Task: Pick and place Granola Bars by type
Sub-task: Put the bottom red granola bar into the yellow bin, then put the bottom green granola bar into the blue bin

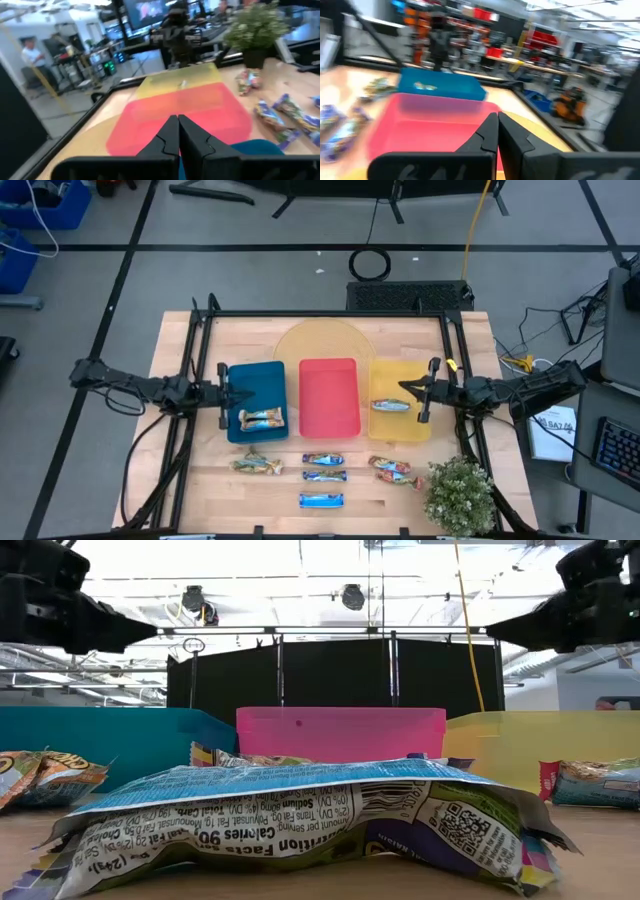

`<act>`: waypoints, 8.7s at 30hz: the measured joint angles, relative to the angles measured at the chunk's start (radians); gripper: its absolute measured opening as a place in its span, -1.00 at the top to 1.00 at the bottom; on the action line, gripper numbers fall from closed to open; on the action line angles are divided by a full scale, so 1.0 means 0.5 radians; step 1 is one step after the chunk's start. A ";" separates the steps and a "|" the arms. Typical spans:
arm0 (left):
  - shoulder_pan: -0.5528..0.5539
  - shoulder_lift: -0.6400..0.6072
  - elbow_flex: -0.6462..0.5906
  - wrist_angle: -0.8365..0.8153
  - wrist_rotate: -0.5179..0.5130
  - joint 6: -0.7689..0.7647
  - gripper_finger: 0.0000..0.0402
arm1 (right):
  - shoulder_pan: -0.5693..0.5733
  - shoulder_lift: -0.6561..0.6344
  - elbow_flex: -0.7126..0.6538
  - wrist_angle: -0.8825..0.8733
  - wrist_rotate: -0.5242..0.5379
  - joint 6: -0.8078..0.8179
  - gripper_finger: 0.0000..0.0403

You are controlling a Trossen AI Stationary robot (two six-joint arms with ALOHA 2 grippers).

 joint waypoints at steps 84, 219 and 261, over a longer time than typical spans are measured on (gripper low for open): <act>0.016 0.007 0.002 -0.146 -0.178 -0.155 0.77 | 1.036 3.304 2.385 -2.208 -1.000 2.125 0.50; 0.016 0.008 0.002 -0.265 -0.182 -0.108 0.77 | 0.009 0.528 1.607 -2.011 -0.396 0.682 0.98; 0.016 0.008 0.002 -0.247 -0.273 -0.003 0.77 | -0.425 -0.313 0.167 -0.473 -0.936 0.062 1.00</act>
